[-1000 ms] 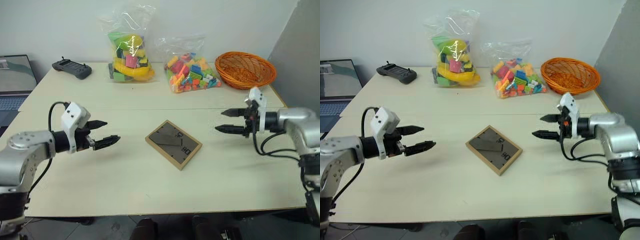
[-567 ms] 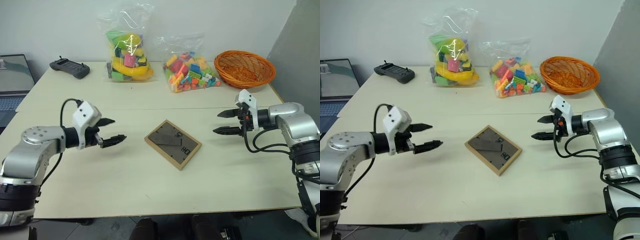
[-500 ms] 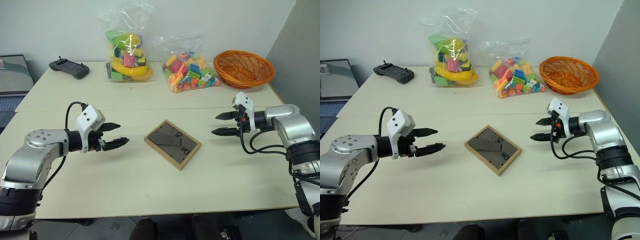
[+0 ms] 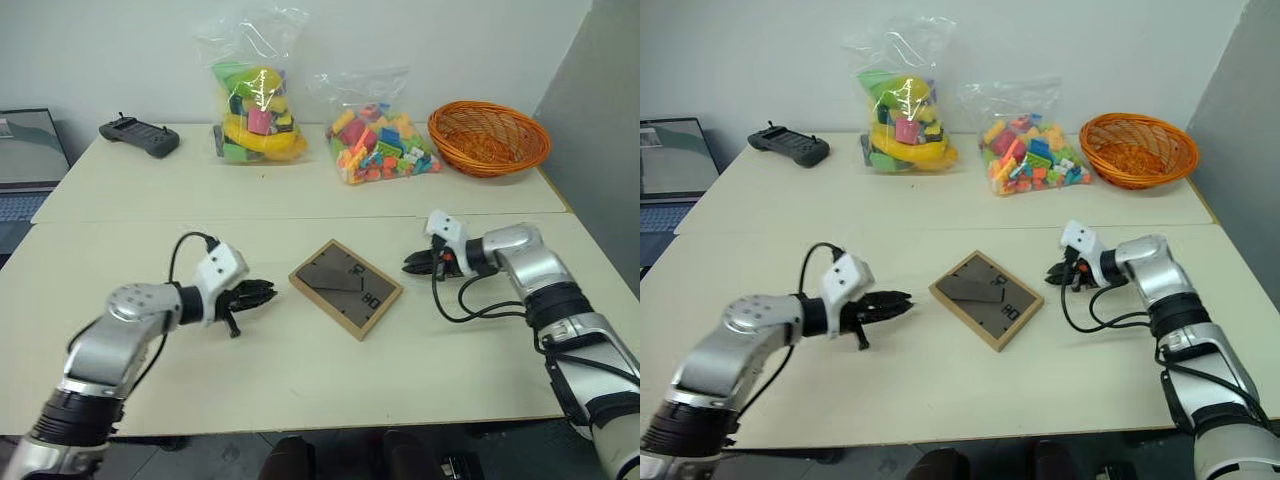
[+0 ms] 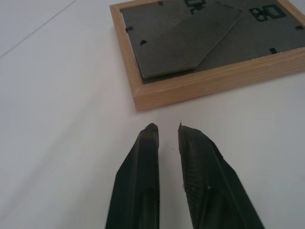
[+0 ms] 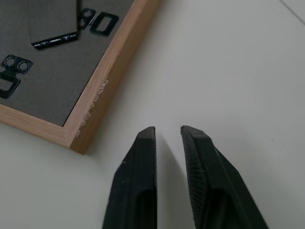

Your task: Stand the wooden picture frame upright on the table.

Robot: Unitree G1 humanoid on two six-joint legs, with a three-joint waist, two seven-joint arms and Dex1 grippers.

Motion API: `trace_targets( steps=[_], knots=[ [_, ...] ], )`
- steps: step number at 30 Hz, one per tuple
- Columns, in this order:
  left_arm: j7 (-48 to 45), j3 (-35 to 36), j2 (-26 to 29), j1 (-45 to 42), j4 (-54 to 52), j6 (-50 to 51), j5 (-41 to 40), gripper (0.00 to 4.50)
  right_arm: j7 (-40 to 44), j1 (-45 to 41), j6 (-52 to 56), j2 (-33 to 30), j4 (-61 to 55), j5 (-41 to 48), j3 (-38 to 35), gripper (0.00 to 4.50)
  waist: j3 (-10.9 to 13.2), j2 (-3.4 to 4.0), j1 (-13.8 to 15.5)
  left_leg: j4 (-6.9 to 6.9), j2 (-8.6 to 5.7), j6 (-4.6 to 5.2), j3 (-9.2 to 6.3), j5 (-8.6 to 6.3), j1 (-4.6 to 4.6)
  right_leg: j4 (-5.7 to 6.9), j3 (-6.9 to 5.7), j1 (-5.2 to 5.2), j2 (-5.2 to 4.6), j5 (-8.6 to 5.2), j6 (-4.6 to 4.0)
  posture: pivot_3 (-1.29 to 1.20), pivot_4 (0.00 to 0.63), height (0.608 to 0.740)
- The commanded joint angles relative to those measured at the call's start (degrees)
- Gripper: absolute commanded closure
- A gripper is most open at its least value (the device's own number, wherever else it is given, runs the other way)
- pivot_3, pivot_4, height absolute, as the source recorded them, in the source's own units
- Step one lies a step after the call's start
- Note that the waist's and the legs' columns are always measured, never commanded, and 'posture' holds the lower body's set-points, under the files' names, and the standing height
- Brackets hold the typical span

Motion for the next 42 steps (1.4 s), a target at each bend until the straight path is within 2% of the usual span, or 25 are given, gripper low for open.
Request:
trace_targets(
  steps=[1,7,12,20,25,26,27,28,33,37,42],
  knots=[
    [2.0,-1.3,-1.9,-1.3,2.3,-2.6,2.7,4.46,0.5,2.2,-0.2,0.2,-4.9,-0.6,0.6,4.47,0.0,0.00,0.1,0.00,-0.01,0.00,0.00,0.00,0.01,0.00,0.00,0.01,0.00,0.00,0.00,0.00,0.150,0.740],
    [2.5,-6.9,-5.4,-6.3,9.7,-5.4,8.1,4.46,3.3,9.2,3.3,0.0,-18.5,0.0,3.2,4.47,0.0,-0.02,0.4,0.01,-0.04,0.01,-0.05,0.00,0.02,0.01,-0.07,0.06,-0.03,0.00,0.00,0.00,0.150,0.740],
    [2.0,-8.3,-8.8,-12.2,17.2,-8.7,10.3,4.46,2.6,12.9,8.1,0.5,-26.8,0.4,4.3,4.47,-0.1,0.02,0.2,0.01,-0.02,0.01,-0.07,0.00,0.07,0.05,-0.07,0.06,0.01,0.00,0.00,0.00,0.150,0.740],
    [-1.0,-9.2,-9.1,-15.1,21.1,-11.5,12.8,4.46,1.7,14.2,11.5,0.1,-30.6,0.7,3.9,4.47,-0.1,0.00,0.1,0.01,-0.03,-0.20,-0.09,0.12,0.06,0.03,-0.07,0.05,0.02,0.00,0.00,0.00,0.150,0.740],
    [-2.9,-7.3,-4.8,-13.9,21.7,-11.7,13.6,4.46,-3.6,12.0,6.6,-0.2,-24.2,-2.6,3.1,4.47,-0.1,0.00,0.0,0.01,-0.03,-0.20,-0.08,0.12,0.08,0.03,-0.06,0.05,0.02,0.00,0.00,0.00,0.150,0.740],
    [-4.1,-5.3,-3.5,-13.8,21.9,-10.1,11.8,4.46,-5.5,10.9,5.9,0.3,-22.5,-3.1,2.6,4.47,-0.1,0.00,-0.1,0.00,-0.03,-0.20,-0.08,0.12,0.10,0.04,-0.06,0.06,0.02,0.00,0.00,0.00,0.150,0.740],
    [-5.7,-3.1,-2.3,-13.9,21.5,-6.4,8.9,4.18,-7.0,9.9,5.2,0.8,-21.0,-3.4,2.2,4.50,-0.1,0.00,-0.2,0.00,-0.03,-0.20,-0.07,0.12,0.12,0.05,-0.04,0.06,0.03,0.00,0.00,0.00,0.150,0.740],
    [-7.3,-1.3,-1.4,-13.9,20.9,-2.3,6.0,4.09,-7.9,9.1,4.6,1.2,-20.0,-3.5,2.0,4.50,-0.1,0.00,-0.3,0.01,-0.03,-0.20,-0.06,0.12,0.12,0.07,-0.04,0.06,0.04,0.00,0.00,0.00,0.150,0.740],
    [-12.7,8.3,0.3,-14.0,16.1,29.4,-13.5,3.09,-8.3,8.0,3.6,2.5,-18.5,-3.1,2.1,4.50,-0.1,0.00,-0.7,0.01,-0.02,-0.21,-0.13,0.12,0.01,0.03,-0.11,0.04,0.05,-0.01,0.01,0.00,0.150,0.740],
    [-7.8,16.4,-2.4,-12.8,15.8,49.6,-22.9,2.24,-8.1,8.2,3.3,2.5,-18.4,-3.2,2.3,4.50,-0.1,-0.01,-0.8,0.06,-0.05,-0.21,-0.13,0.12,0.00,0.01,-0.09,0.05,0.00,-0.01,0.02,0.00,0.150,0.740],
    [-3.3,21.2,-6.6,-10.7,12.3,60.9,-28.4,1.31,-6.9,9.1,4.5,2.0,-20.5,-2.7,2.5,4.50,-0.1,-0.01,-1.3,0.04,-0.04,-0.23,-0.17,0.13,0.02,0.03,-0.09,0.05,0.01,-0.01,0.02,0.00,0.150,0.740]
  ],
)
